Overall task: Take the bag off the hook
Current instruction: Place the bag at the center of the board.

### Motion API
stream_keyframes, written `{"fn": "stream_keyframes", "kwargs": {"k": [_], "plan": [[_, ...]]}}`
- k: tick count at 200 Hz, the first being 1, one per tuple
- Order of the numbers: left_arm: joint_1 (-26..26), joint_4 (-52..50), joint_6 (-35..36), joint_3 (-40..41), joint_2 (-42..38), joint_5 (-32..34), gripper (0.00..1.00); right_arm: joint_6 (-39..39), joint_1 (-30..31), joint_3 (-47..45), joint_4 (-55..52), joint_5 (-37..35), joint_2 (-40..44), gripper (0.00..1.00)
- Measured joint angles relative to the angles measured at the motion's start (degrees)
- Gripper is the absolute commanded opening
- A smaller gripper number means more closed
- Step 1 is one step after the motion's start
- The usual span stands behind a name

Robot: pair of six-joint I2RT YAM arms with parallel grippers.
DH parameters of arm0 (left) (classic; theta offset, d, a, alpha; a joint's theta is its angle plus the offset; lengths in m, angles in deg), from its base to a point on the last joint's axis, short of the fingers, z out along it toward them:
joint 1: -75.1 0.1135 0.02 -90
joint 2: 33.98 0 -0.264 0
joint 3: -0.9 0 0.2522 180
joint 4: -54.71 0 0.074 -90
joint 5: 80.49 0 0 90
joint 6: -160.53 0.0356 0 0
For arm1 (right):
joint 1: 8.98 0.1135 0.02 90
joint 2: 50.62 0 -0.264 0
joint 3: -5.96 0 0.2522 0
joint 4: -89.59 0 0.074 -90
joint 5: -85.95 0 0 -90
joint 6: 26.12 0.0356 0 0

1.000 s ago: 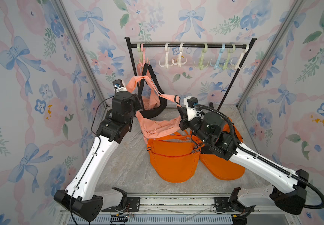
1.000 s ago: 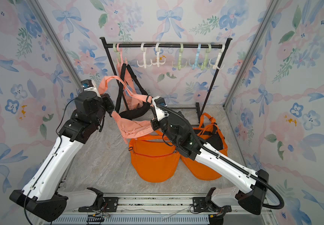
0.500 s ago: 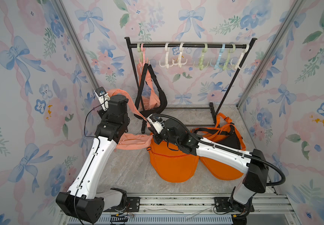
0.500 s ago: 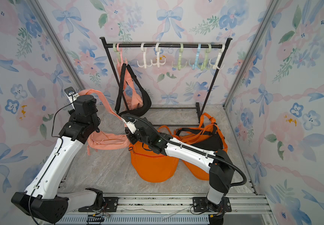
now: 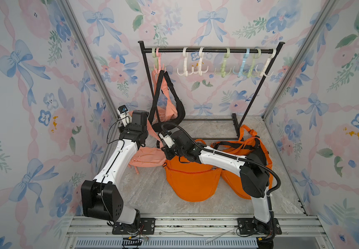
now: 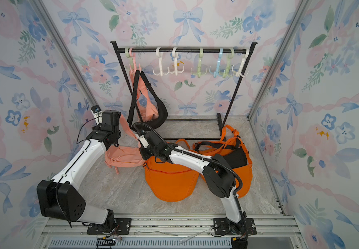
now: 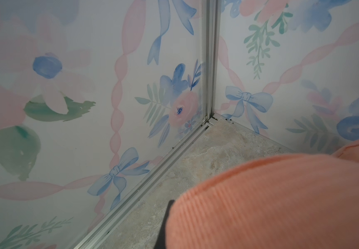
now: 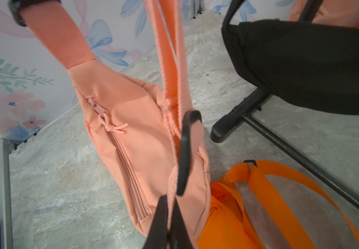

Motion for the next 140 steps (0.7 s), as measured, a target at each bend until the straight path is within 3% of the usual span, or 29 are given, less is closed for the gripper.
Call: {"fn": "stream_keyframes", "kwargs": {"k": [31,41,47,58,67,98,122,140], "plan": [[1.75,0.02,-1.6,0.39,1.75,-0.76,0.07,1.29,-2.38,1.73,-0.76,1.11,-3.5,0.0],[2.14,0.07,-1.86,0.39,2.32,-0.79,0.13,1.79,-2.89,2.47,-0.83,1.81,-4.76,0.0],[2.34,0.07,-2.14,0.42,2.64,-0.94,0.22,2.14,-3.17,2.86,-0.94,2.23,-5.51,0.0],[2.58,0.11,-2.84,0.48,3.28,-1.09,0.51,2.86,-3.52,3.19,-1.03,3.04,-6.56,0.0],[2.69,0.13,-2.97,0.59,3.67,-1.25,0.66,3.54,-3.58,3.21,-1.2,3.82,-7.26,0.0],[2.91,0.24,-4.09,0.61,3.98,-2.03,0.97,5.22,-3.48,3.21,-1.29,5.88,-8.79,0.01],[2.95,0.24,-4.17,0.74,3.98,-2.73,0.98,6.49,-3.21,3.21,-1.22,7.04,-9.35,0.1],[2.95,0.26,-4.2,1.14,3.96,-3.69,0.98,7.19,-3.15,3.13,-1.18,7.48,-9.4,0.25]]}}
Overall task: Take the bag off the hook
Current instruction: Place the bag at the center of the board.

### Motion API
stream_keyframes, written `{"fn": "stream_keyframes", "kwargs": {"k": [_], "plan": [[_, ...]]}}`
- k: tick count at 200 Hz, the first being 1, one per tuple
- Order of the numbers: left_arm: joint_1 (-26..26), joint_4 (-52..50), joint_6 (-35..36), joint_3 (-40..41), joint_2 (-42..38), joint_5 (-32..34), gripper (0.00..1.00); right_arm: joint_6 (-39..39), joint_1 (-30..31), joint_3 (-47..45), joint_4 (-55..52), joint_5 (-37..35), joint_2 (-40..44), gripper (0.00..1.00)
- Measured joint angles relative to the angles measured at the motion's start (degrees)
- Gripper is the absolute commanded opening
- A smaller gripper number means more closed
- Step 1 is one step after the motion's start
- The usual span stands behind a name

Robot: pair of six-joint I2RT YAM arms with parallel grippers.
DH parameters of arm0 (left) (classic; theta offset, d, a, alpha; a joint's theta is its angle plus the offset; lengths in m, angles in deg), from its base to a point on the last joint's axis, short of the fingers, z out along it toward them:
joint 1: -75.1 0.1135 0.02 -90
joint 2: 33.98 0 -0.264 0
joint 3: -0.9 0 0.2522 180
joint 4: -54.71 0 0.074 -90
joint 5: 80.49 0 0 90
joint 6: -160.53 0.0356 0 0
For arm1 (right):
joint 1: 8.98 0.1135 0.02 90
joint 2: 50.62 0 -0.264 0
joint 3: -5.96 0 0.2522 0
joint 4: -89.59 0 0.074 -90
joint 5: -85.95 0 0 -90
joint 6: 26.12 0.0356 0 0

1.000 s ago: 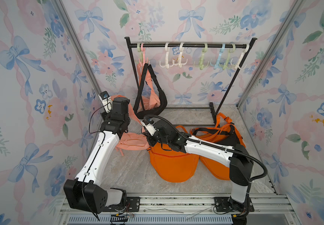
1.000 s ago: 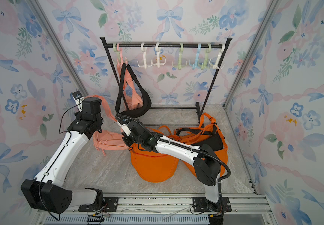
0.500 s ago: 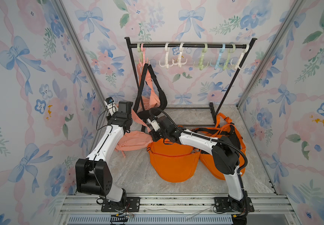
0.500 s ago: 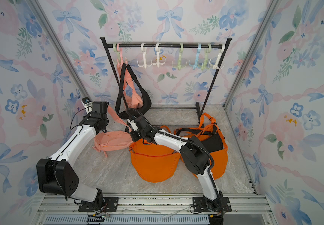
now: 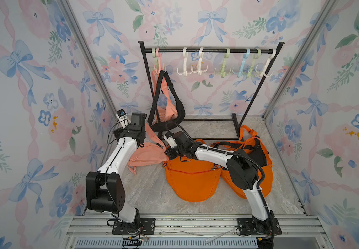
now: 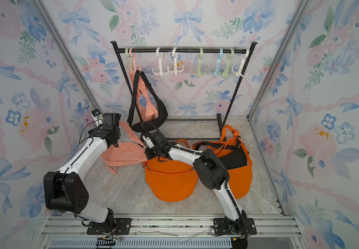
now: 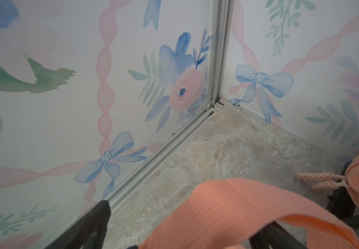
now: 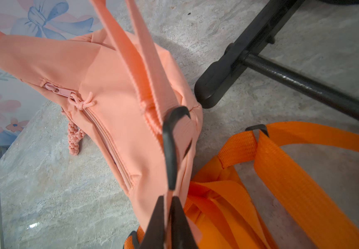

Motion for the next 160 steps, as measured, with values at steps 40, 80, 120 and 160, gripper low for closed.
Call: {"fn": "stream_keyframes", "kwargs": {"k": [40,80,120,160], "plan": [[0.0,-0.17,-0.42,2.1,-2.03,-2.14,0.98,1.18,-0.72,-3.37,1.75,-0.13,0.74,0.48],[0.0,-0.28,-1.31,2.73,-6.78,-2.69,0.98,2.38,-3.19,-8.79,3.06,-0.39,4.48,0.53],[0.0,-0.5,-1.77,2.95,-12.02,-5.09,0.98,2.89,-6.14,-13.14,6.01,-2.01,13.03,0.65],[0.33,-3.13,-3.06,2.97,-12.87,-11.87,0.98,3.13,-6.73,-13.44,8.52,-2.67,17.25,0.77]]}}
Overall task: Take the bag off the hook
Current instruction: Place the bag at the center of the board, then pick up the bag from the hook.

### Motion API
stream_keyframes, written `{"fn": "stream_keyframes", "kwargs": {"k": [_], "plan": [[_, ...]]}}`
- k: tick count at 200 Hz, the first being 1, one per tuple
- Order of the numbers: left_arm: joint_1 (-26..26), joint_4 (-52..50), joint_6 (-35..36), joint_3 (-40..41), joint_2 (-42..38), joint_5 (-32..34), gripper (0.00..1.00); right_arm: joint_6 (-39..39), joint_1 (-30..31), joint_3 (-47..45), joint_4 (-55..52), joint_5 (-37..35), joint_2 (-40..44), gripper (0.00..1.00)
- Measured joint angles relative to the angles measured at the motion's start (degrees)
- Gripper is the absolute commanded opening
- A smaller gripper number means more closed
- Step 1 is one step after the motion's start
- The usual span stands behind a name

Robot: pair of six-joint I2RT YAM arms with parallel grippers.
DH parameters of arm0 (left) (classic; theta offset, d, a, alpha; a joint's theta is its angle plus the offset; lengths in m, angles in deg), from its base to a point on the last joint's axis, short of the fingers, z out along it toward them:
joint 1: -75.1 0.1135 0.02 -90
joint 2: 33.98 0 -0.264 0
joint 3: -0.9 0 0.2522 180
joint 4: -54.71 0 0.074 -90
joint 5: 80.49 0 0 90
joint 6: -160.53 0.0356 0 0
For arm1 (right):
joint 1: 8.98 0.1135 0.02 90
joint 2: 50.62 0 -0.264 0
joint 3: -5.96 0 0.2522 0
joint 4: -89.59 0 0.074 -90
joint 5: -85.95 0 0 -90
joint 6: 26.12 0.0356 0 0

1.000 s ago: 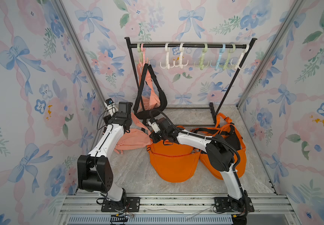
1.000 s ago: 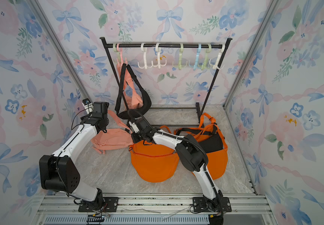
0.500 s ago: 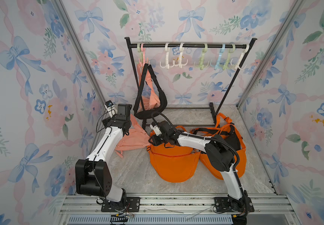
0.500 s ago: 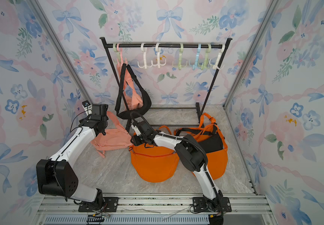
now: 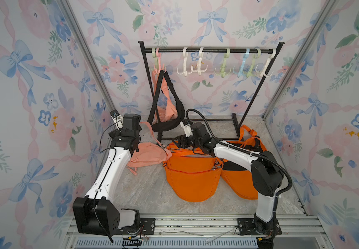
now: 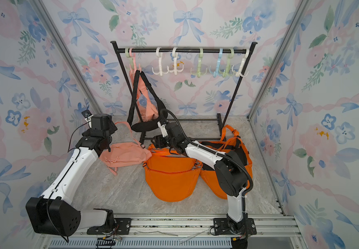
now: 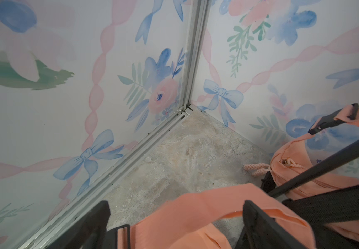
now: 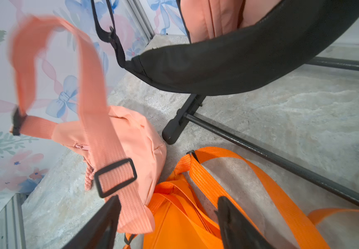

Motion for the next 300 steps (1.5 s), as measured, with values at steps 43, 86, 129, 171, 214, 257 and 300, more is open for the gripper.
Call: {"fn": "stream_keyframes", "kwargs": {"k": [43,86,129,171,214,257,300], "plan": [[2.08,-1.95,-2.93,4.83,0.0,-7.69,0.98,0.39,0.07,-1.2,0.44,0.0,-0.02,0.82],[3.17,-4.7,-4.92,7.61,1.22,-12.63,0.98,0.09,0.07,-2.25,0.37,-0.5,0.33,0.82],[-0.07,-3.15,-4.11,5.38,2.32,-14.01,0.98,-0.85,-0.39,-4.13,0.57,-0.83,2.56,0.65],[-5.35,0.07,-1.09,-0.15,5.55,-13.44,0.98,-1.68,-2.51,-4.5,0.46,-0.66,4.31,0.64],[-5.9,2.67,2.03,-8.68,11.8,-13.51,0.98,-2.78,-5.2,-9.9,2.32,-2.21,10.14,0.67],[-7.08,3.37,5.2,-17.59,17.79,-13.18,0.98,-3.1,-7.8,-15.43,6.6,-2.78,14.08,0.71],[-9.6,3.98,9.27,-27.47,25.07,-11.02,0.93,-3.15,-9.01,-20.94,10.19,-3.67,16.17,0.71]]}}
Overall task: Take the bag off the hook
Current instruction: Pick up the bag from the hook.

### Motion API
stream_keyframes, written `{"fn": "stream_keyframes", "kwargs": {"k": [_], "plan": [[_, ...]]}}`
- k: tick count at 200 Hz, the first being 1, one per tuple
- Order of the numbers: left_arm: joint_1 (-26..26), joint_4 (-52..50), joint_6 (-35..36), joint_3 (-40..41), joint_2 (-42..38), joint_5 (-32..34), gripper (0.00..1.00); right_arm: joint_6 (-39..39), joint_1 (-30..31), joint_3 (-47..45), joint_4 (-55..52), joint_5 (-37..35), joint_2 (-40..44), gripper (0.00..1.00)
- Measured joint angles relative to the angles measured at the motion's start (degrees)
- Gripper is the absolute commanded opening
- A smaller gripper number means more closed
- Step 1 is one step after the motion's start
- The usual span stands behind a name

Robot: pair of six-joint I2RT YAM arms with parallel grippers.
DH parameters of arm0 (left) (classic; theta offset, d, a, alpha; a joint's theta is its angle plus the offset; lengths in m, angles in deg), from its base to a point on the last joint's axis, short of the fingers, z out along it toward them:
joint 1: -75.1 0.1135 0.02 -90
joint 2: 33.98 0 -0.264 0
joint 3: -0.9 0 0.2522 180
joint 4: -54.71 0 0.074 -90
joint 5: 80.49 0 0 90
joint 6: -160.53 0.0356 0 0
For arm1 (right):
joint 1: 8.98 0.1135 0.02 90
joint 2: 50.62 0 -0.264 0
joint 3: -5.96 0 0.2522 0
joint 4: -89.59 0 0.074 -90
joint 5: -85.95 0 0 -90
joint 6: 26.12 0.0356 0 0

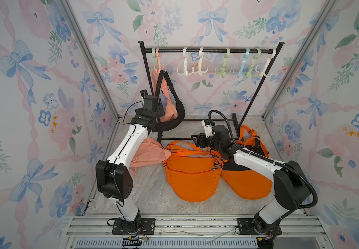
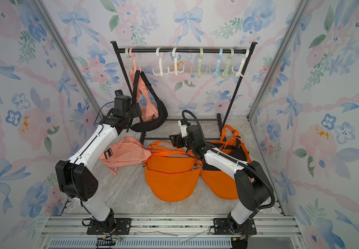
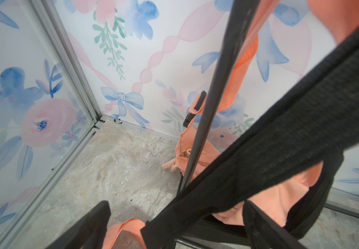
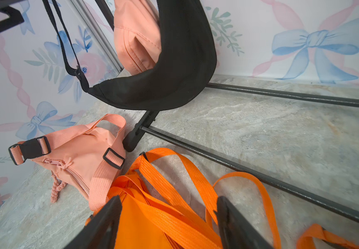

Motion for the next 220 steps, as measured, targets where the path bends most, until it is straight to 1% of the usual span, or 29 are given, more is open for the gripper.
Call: {"fn": "stream_keyframes", "kwargs": {"k": [13,18,30,43,73,84,102,121,153,177,220], "plan": [[-0.33,0.24,0.44,-2.29,2.12,0.17,0.87,0.0,-0.37,-0.17,0.39,0.02,0.0,0.7],[-0.35,0.22,0.57,-3.13,2.91,0.17,0.83,0.0,-0.48,-0.17,0.48,0.02,0.0,0.7],[-0.35,0.22,0.94,-5.4,4.87,0.13,0.7,0.0,-0.9,-0.04,0.72,0.09,0.0,0.7],[-0.35,0.22,1.22,-7.45,6.56,-0.26,0.5,-0.02,-1.36,0.02,0.72,0.2,0.0,0.7],[-0.66,0.17,0.85,-9.33,7.65,-0.96,0.18,0.02,-2.08,0.37,0.81,0.24,-0.33,0.7],[-0.87,0.24,0.79,-9.38,7.5,-1.09,0.0,0.02,-2.25,1.25,0.83,0.26,-1.11,0.71],[-1.16,0.07,0.9,-9.03,6.84,-1.42,0.0,-0.02,-2.32,3.98,0.52,0.46,-3.32,0.72],[-1.36,-0.07,0.7,-7.17,4.57,-1.42,0.0,-0.48,-2.34,8.81,-0.44,1.33,-6.43,0.75],[-1.4,-0.5,0.63,-4.52,-1.18,-1.42,0.0,-2.21,-2.34,20.85,-1.97,3.45,-12.35,0.77],[-1.38,-0.48,0.46,-3.85,-5.14,-1.42,0.0,-3.32,-2.36,29.27,-1.97,4.28,-16.11,0.82],[-1.27,-0.61,-0.15,-3.85,-8.15,-2.32,0.0,-4.24,-2.34,43.74,-1.9,4.83,-24.15,0.83]]}}
